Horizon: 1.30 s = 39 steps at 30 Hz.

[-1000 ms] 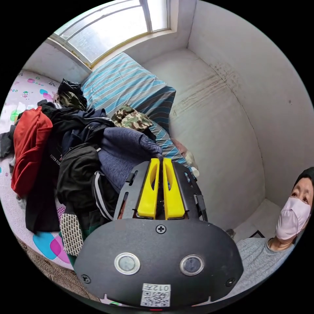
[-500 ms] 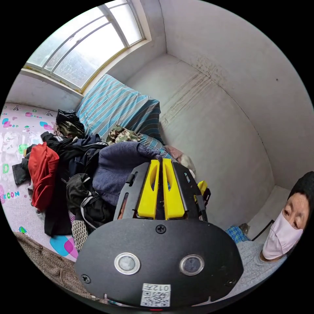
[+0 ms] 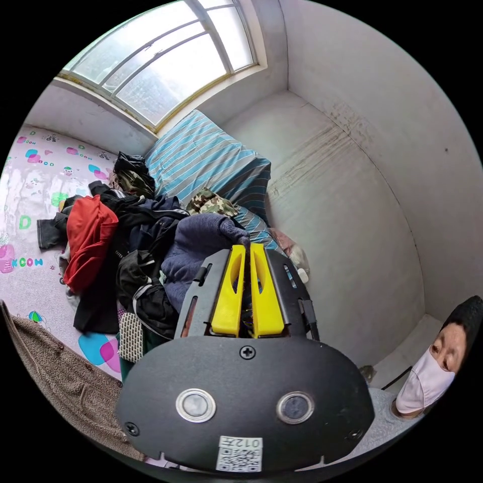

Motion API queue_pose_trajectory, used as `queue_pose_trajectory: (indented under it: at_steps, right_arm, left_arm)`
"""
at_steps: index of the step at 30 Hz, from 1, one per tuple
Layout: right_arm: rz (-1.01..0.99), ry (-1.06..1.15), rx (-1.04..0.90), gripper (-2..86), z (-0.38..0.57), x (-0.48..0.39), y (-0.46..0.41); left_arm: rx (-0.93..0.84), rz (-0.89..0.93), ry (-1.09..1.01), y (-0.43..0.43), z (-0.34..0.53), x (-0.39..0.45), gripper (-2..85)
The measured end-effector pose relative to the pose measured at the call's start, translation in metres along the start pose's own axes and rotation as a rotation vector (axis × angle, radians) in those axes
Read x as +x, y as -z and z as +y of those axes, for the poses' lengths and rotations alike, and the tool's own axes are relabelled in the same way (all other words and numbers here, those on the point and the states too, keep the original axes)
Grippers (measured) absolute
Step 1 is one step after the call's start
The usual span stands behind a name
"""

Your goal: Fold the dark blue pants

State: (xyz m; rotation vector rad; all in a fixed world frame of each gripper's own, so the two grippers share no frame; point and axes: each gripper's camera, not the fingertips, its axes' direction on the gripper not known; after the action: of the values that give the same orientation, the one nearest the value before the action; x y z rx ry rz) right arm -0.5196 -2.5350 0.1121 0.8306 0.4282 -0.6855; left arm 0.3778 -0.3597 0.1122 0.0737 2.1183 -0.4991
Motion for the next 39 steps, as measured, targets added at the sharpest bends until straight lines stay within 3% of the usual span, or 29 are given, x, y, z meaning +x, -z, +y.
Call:
queue_pose_trajectory:
  at_steps: [2, 5, 7, 10, 17, 19, 22, 29, 33, 39]
  right_arm:
    - [0.008, -0.020, -0.009, 14.7, 0.024, -0.030, -0.044]
    - [0.064, -0.231, 0.066, 9.8, 0.049, -0.025, -0.086]
    - [-0.110, -0.388, 0.093, 2.5, 0.058, 0.024, -0.095]
    - [-0.230, -0.508, 0.199, 0.3, 0.080, 0.088, -0.071]
    - [-0.275, -0.371, 0.492, -0.3, 0.112, 0.122, 0.067]
    - [-0.311, -0.287, 0.659, -0.2, 0.122, 0.121, 0.130]
    - [-0.288, -0.142, 0.742, -0.1, 0.114, 0.104, 0.202]
    - [-0.473, -0.081, 0.702, 0.3, 0.162, 0.079, 0.225]
    - [-0.679, -0.138, 0.663, 0.6, 0.241, 0.064, 0.204]
    - [-0.754, -0.035, 0.614, 1.0, 0.337, 0.019, 0.246]
  left_arm:
    - [-0.011, -0.005, -0.017, -0.005, 0.006, 0.015, 1.4]
    - [-0.013, -0.008, -0.038, -0.010, 0.013, 0.034, 1.5]
    - [0.001, -0.013, -0.042, -0.009, 0.015, 0.045, 1.6]
    - [0.052, -0.001, -0.031, 0.002, 0.011, 0.063, 1.7]
    - [0.239, 0.071, -0.212, 0.077, -0.014, 0.166, 1.6]
    - [0.309, 0.101, -0.269, 0.107, -0.014, 0.195, 1.7]
    - [0.410, 0.112, -0.382, 0.162, -0.006, 0.247, 1.7]
    - [0.450, -0.184, -0.418, 0.264, 0.032, 0.319, 2.0]
    - [0.472, -0.246, -0.423, 0.306, 0.059, 0.328, 2.1]
    - [0.528, -0.375, -0.461, 0.375, 0.103, 0.356, 2.3]
